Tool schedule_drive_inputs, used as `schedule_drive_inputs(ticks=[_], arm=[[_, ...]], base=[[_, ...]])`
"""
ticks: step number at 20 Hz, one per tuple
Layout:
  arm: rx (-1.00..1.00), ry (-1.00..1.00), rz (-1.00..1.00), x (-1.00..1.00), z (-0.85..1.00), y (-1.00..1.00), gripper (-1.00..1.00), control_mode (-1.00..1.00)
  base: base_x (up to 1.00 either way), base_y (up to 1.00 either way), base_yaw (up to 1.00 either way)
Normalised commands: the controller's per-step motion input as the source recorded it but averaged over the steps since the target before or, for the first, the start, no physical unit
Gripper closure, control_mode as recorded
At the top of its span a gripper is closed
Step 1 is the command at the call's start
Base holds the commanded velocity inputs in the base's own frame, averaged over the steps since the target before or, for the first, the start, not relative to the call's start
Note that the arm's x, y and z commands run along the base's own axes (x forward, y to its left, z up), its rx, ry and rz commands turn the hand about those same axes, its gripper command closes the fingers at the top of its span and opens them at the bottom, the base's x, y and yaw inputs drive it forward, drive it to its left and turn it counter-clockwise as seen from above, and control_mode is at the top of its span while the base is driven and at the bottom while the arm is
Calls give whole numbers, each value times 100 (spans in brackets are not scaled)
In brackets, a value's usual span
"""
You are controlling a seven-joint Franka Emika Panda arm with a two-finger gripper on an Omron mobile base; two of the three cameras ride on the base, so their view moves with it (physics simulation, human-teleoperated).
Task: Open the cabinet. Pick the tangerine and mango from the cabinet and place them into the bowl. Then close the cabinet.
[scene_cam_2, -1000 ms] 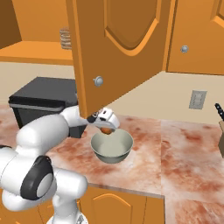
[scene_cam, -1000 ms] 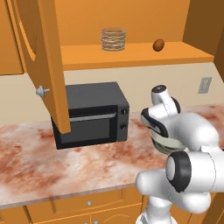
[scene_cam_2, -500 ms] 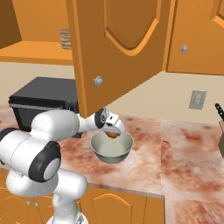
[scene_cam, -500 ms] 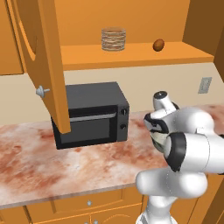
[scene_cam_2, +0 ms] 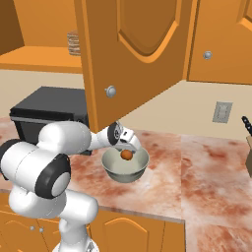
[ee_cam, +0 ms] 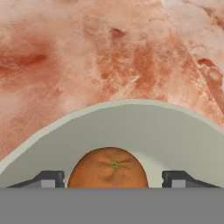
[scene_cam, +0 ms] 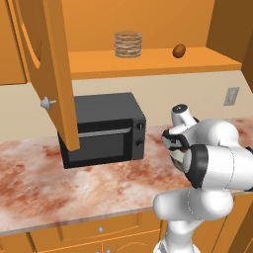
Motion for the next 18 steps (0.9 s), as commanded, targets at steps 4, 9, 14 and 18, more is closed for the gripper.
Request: schedule_drive_inputs(ticks=[4, 9, 14, 18], arm=[[0, -5, 0, 0, 18, -1, -100, -100], [1, -7, -4, -17, 46, -6, -100, -100], [0, -13, -6, -37, 85, 0, -100, -100], [0, -27, -2, -39, 100, 0, -100, -100]], base=[[0, 0, 0], [0, 0, 0], [0, 0, 0], [0, 0, 0]])
